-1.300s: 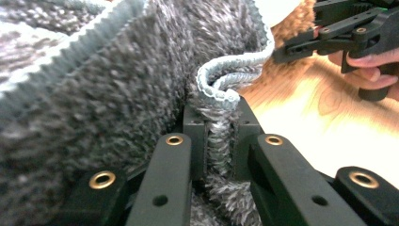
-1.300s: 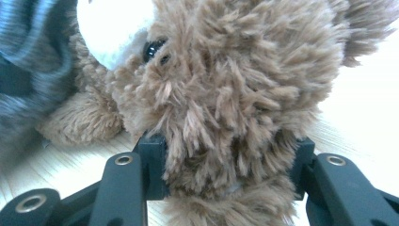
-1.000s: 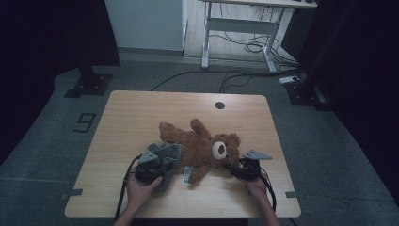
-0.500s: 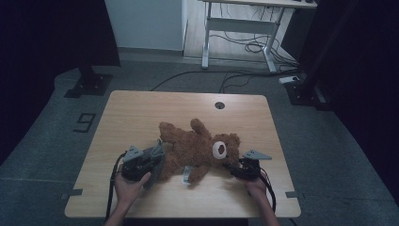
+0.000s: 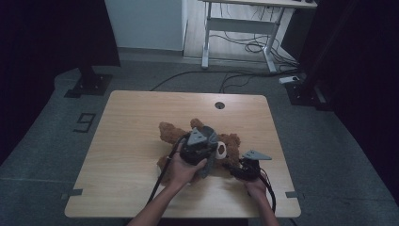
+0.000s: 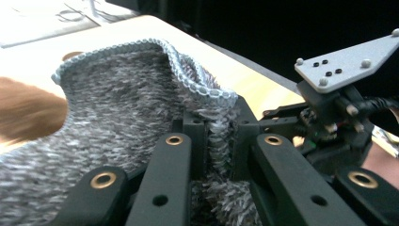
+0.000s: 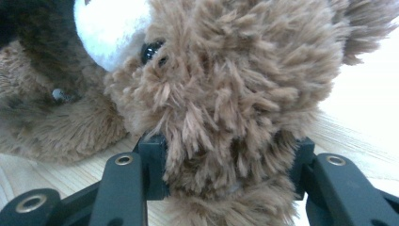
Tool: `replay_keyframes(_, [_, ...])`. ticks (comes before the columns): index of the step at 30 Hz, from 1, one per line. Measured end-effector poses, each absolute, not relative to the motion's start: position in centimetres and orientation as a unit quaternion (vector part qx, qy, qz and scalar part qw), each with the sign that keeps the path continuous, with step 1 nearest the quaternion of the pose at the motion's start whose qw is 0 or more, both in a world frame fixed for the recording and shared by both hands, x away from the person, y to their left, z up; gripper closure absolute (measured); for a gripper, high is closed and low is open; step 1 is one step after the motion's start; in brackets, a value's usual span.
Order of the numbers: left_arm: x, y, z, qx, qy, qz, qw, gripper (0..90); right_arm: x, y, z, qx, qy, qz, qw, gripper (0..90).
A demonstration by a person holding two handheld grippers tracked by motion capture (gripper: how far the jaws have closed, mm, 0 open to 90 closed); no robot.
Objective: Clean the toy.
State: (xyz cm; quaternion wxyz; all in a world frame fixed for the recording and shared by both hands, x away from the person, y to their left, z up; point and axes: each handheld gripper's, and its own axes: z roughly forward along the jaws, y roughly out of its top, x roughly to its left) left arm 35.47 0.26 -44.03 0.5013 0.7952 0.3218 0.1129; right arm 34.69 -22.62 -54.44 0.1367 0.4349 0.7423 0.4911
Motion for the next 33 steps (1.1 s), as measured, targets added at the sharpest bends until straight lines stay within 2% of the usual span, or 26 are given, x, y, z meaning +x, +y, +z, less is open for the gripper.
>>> replay_keyframes(5, [36.4,-1.8,-45.0,0.801,0.324,0.099,0.493,80.4,34.7,-22.6,-54.5,0.435,0.742,0.491,0.136,49.5])
replay_keyframes(11, [36.9,-0.5,-45.6,0.797,0.342,0.1,0.488,80.4,34.7,-22.6,-54.5,0.436,0.743,0.489,0.138,49.6])
replay_keyframes(16, [37.4,2.1,-46.4,0.804,0.368,0.126,0.45,80.7,34.6,-22.6,-54.6,0.436,0.741,0.492,0.139,49.5])
replay_keyframes(18, [37.4,3.8,-46.8,0.798,0.375,0.114,0.458,80.8,34.6,-22.6,-54.6,0.434,0.741,0.493,0.141,49.5])
replay_keyframes(21, [36.5,5.5,-46.8,0.8,0.365,0.14,0.455,80.9,34.6,-22.5,-54.5,0.432,0.744,0.488,0.144,49.5])
replay_keyframes(26, [36.3,9.0,-46.7,0.781,0.391,0.137,0.468,80.8,34.6,-22.5,-54.5,0.433,0.744,0.488,0.144,49.6])
replay_keyframes(33, [36.2,12.5,-46.9,0.775,0.416,0.165,0.446,80.7,34.6,-22.5,-54.5,0.433,0.743,0.489,0.145,49.6])
